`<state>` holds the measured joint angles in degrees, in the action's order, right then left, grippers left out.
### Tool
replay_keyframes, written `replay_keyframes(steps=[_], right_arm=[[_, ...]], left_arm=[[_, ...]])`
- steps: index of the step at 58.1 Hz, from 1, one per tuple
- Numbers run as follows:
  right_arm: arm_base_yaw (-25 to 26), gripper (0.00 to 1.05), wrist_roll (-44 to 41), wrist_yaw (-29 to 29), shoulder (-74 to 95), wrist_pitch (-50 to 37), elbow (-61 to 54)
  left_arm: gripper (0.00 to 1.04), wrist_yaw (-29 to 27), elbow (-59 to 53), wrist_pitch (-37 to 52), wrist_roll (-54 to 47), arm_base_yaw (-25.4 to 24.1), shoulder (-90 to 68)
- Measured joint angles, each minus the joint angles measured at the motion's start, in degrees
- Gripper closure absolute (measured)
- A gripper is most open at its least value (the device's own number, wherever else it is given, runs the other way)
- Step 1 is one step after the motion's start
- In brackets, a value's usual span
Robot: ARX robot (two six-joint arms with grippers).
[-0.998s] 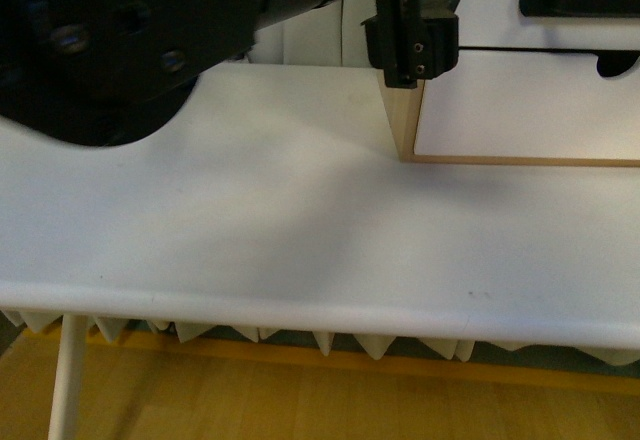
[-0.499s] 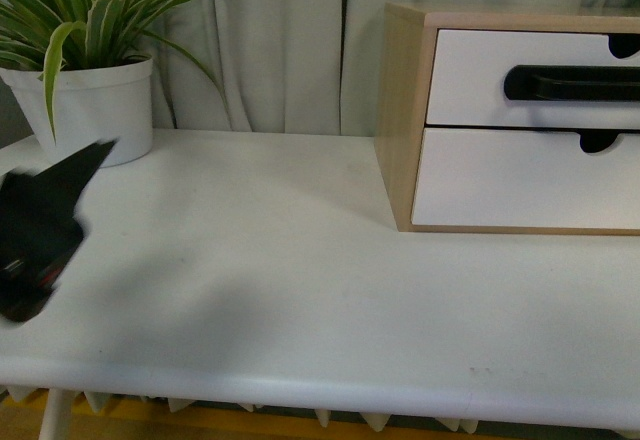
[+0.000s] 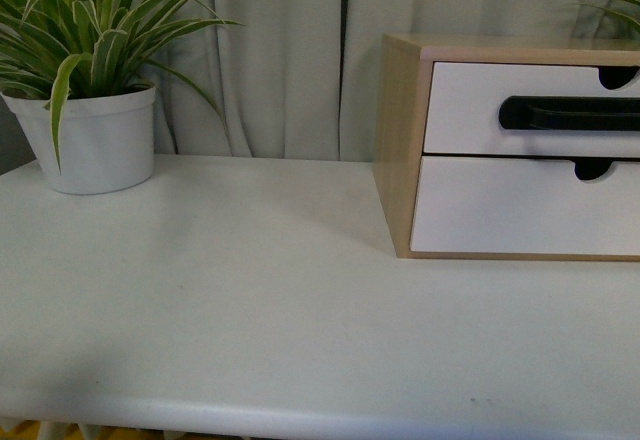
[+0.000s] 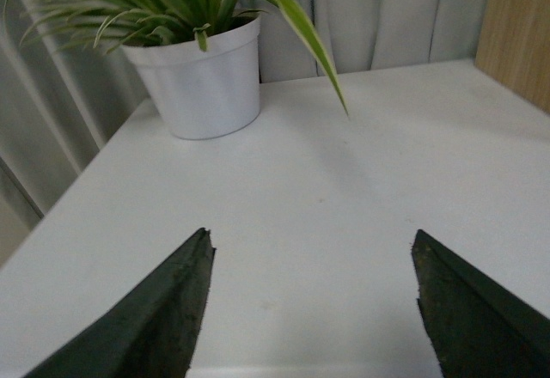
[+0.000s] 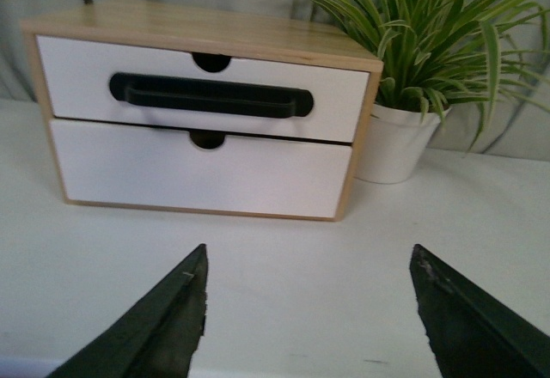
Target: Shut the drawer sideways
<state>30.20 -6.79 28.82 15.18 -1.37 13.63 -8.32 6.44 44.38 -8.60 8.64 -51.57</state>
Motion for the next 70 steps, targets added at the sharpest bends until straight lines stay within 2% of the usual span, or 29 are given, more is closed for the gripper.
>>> replay_keyframes(steps=[8,12,14,17,18,27,31,35,51,70], right_arm=[[-7.4,0.63,4.4,-7.1,-4.0,0.8,-2.9],[-11.5,0.79,5.3,-11.2,-5.9,1.2,-4.7],[-13.6,0.87,5.6,-13.2,-6.8,1.2,-5.5],[-16.0,1.00,5.7,-15.4,-8.0,1.3,-6.3],[-17.0,1.04,5.7,-16.2,-8.3,1.4,-6.7],[-21.0,1.04,5.8,-20.2,-10.0,1.6,-8.2],[-26.2,1.04,6.0,-27.1,-10.8,1.9,-8.8],[-29.7,1.04,6.0,-28.0,-11.5,1.9,-9.4],[-30.0,1.04,6.1,-28.6,-13.9,1.5,-11.9],[-30.0,1.04,6.1,-28.6,-15.0,1.6,-13.2]], left_arm=[[0.62,1.6,-2.0,-3.4,6.0,-1.9,5.6],[0.79,3.1,-3.8,-3.3,7.3,-3.0,7.8],[0.88,6.8,-4.9,-3.1,7.6,-5.3,8.9],[1.00,7.9,-5.8,-5.2,7.7,-7.6,10.8],[1.01,7.8,-5.9,-5.9,8.1,-8.0,11.6],[1.01,8.2,-5.9,-11.2,8.3,-8.4,17.9],[1.01,8.3,-5.9,-13.3,8.4,-8.5,20.1],[1.01,8.3,-5.9,-16.5,8.5,-8.5,23.5],[1.01,8.3,-5.9,-25.2,8.5,-8.5,32.6],[1.01,8.3,-5.9,-31.3,8.5,-8.5,38.8]])
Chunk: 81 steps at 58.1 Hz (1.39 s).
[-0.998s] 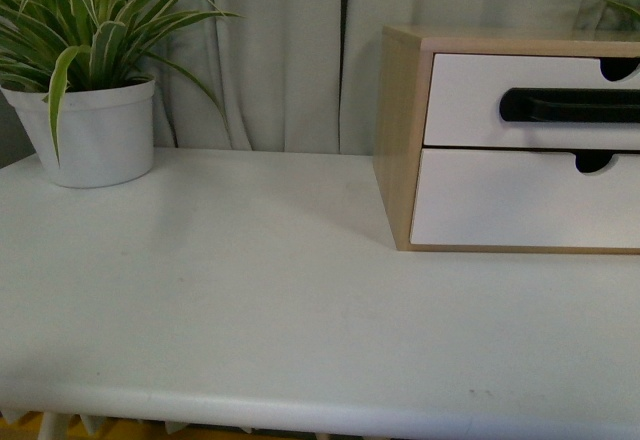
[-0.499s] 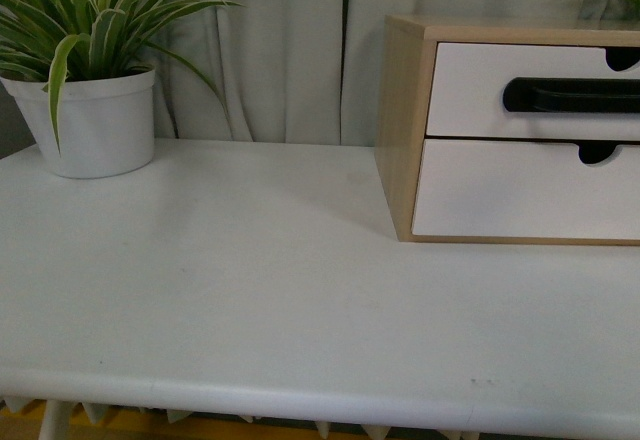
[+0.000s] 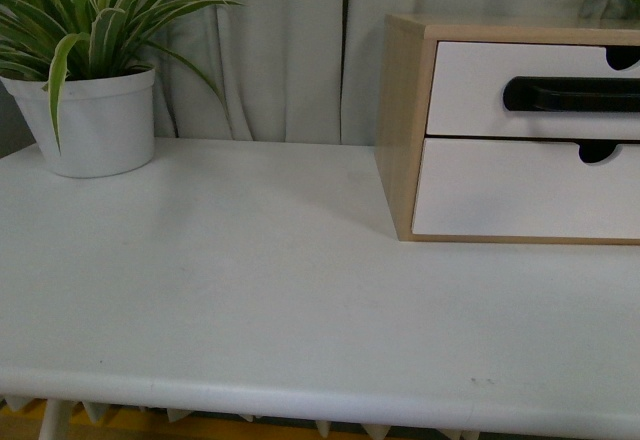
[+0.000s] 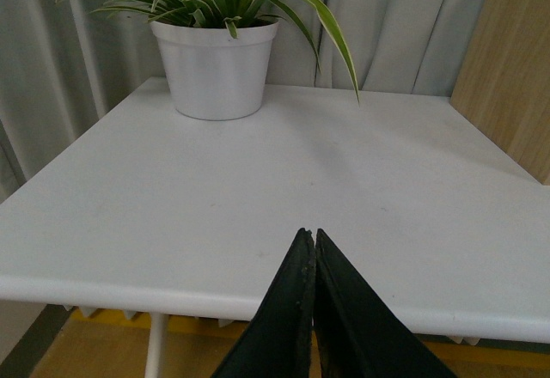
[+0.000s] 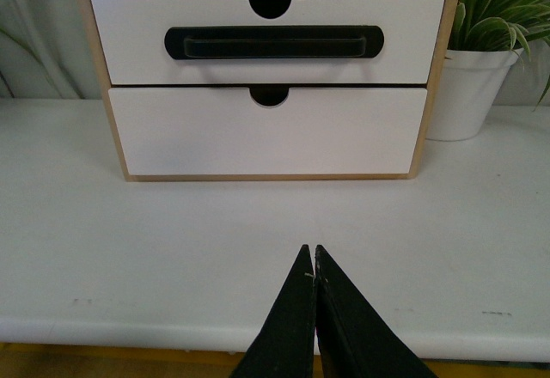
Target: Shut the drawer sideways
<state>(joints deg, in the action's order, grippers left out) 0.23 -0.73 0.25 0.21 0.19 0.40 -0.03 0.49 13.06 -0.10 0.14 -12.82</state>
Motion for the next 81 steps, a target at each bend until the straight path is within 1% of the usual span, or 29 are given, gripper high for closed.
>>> replay_keyframes(steps=[14,19,34,35,37,38,40,41,43,44,46,47,51,52,54,58,62,63,65,66,70,81], right_arm=[[0.0,1.04,0.0,0.0,0.0,0.0,0.0],[0.0,1.04,0.0,0.0,0.0,0.0,0.0],[0.0,1.04,0.0,0.0,0.0,0.0,0.0],[0.0,1.04,0.0,0.0,0.0,0.0,0.0],[0.0,0.98,0.0,0.0,0.0,0.0,0.0],[0.0,0.93,0.0,0.0,0.0,0.0,0.0],[0.0,0.86,0.0,0.0,0.0,0.0,0.0],[0.0,0.80,0.0,0.0,0.0,0.0,0.0],[0.0,0.73,0.0,0.0,0.0,0.0,0.0],[0.0,0.71,0.0,0.0,0.0,0.0,0.0],[0.0,0.66,0.0,0.0,0.0,0.0,0.0],[0.0,0.62,0.0,0.0,0.0,0.0,0.0],[0.0,0.50,0.0,0.0,0.0,0.0,0.0],[0.0,0.48,0.0,0.0,0.0,0.0,0.0],[0.0,0.41,0.0,0.0,0.0,0.0,0.0],[0.0,0.30,0.0,0.0,0.0,0.0,0.0],[0.0,0.16,0.0,0.0,0.0,0.0,0.0],[0.0,0.14,0.0,0.0,0.0,0.0,0.0],[0.0,0.08,0.0,0.0,0.0,0.0,0.0],[0.0,0.07,0.1,0.0,0.0,0.0,0.0],[0.0,0.10,0.1,0.0,0.0,0.0,0.0],[0.0,0.09,0.1,0.0,0.0,0.0,0.0]], left_arm=[[1.01,0.0,0.0,-3.5,0.0,0.0,3.5],[1.01,0.0,0.0,-12.2,0.0,0.0,10.5],[1.01,0.0,0.0,-12.9,0.0,0.0,12.5],[0.99,0.0,0.0,-13.0,0.2,0.0,12.6],[0.90,0.0,0.0,-13.0,0.2,0.0,12.6],[0.85,0.0,0.0,-13.0,0.2,0.0,12.6],[0.76,0.0,0.0,-13.0,0.2,0.0,12.6],[0.72,0.0,0.0,-13.0,0.2,0.0,12.6],[0.65,0.0,0.0,-13.0,0.2,0.0,12.6],[0.63,0.0,0.0,-13.0,0.2,0.0,12.6],[0.56,0.0,0.0,-13.0,0.2,0.0,12.6],[0.55,0.0,0.0,-13.0,0.2,0.0,12.6],[0.42,0.0,0.0,-13.0,0.2,0.0,12.6],[0.40,0.0,0.0,-13.0,0.2,0.0,12.6],[0.33,0.0,0.0,-13.0,0.2,0.0,12.6],[0.22,0.0,0.0,-13.0,0.2,0.0,12.6],[0.08,0.0,0.0,-13.0,0.2,0.0,12.6],[0.05,0.0,0.0,-13.0,0.2,0.0,12.6],[0.05,0.0,0.0,-13.0,0.2,0.0,12.6],[0.06,0.0,0.0,-13.0,0.2,0.0,12.6],[0.07,0.0,0.0,-13.0,0.2,0.0,12.6],[0.06,0.0,0.0,-13.0,0.2,0.0,12.6]])
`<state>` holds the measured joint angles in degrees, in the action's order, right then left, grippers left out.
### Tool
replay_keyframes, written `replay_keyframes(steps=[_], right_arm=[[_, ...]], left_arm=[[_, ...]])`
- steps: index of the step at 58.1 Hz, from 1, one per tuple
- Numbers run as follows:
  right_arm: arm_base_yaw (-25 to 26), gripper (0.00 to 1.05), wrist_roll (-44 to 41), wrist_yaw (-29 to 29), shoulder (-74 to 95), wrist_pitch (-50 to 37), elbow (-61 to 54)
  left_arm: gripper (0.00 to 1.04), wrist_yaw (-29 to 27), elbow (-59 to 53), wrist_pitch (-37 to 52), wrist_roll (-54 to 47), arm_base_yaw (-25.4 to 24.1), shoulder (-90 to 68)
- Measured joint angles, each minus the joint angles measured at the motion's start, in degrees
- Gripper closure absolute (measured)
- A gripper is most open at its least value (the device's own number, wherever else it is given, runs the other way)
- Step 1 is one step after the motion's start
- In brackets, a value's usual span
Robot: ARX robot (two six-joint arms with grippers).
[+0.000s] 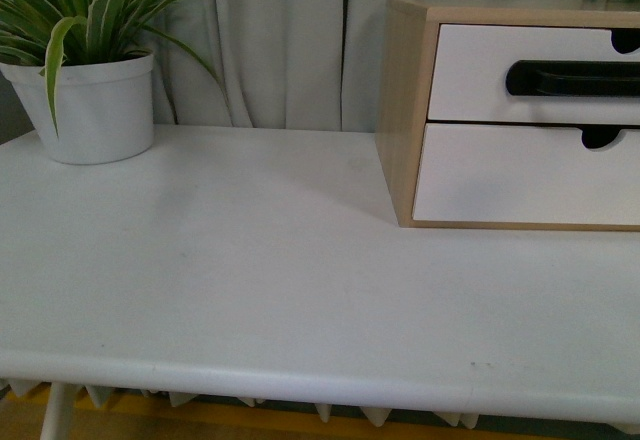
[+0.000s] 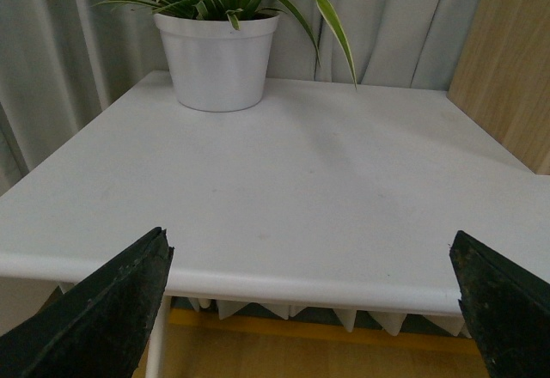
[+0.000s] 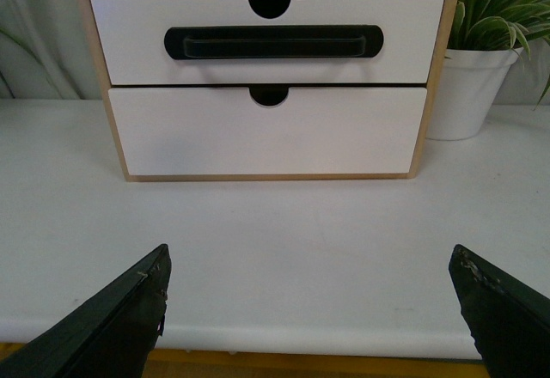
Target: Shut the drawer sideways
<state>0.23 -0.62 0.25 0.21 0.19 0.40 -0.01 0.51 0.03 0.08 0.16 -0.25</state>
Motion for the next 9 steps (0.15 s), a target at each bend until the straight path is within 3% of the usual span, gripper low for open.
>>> replay_keyframes(steps=[9], right_arm=[[0.0,0.09,0.0,0.0,0.0,0.0,0.0]], left_arm=[[0.06,0.0,0.0,0.0,0.0,0.0,0.0]])
